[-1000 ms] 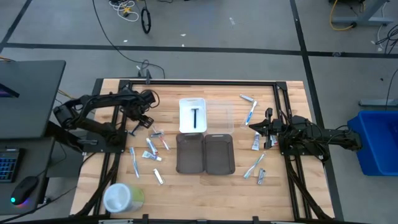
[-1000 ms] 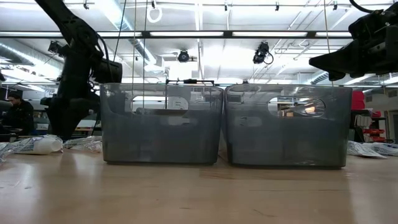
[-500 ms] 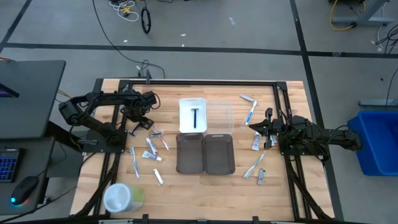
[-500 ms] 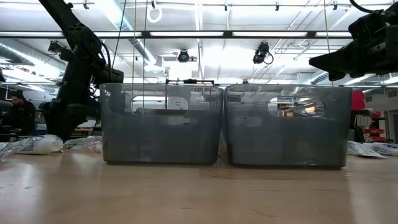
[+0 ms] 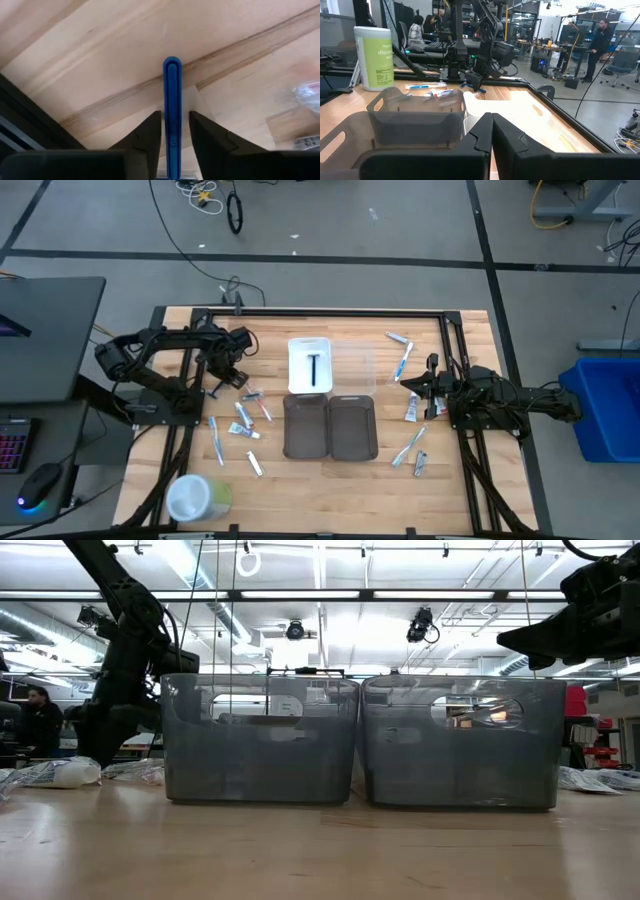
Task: Pick & Place Travel size toiletries
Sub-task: Put the blue razor into the white bin
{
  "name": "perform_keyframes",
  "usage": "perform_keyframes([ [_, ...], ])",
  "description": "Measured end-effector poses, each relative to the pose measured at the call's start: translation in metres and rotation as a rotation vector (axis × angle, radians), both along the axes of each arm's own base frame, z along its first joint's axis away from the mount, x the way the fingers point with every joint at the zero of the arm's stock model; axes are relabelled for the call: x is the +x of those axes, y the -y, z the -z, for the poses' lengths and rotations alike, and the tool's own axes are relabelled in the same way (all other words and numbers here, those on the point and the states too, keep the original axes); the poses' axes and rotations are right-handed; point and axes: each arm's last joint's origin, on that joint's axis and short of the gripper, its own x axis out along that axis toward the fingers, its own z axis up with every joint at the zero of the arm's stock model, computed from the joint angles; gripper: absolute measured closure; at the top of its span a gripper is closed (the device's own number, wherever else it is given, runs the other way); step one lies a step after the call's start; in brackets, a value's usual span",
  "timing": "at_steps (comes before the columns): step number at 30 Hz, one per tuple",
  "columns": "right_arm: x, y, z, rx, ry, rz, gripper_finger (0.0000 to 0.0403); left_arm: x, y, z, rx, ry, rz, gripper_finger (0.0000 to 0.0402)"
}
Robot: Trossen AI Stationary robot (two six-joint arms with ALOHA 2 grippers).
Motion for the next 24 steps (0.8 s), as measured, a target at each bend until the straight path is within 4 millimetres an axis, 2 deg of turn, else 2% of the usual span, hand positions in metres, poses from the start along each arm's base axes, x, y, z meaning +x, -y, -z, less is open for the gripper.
perform_keyframes([
  [11,0.0000,0.0000,0.0000,0.000,0.000,0.000,0.0390,-0.0001,0.0002,0.0002,-0.002,0.001,-0.005,0.0349],
  [24,0.0000,0.0000,0.0000,0.000,0.000,0.000,0.0389,0.0000,0.0001,0.0001,-0.004,0.004,-0.009,0.0352],
])
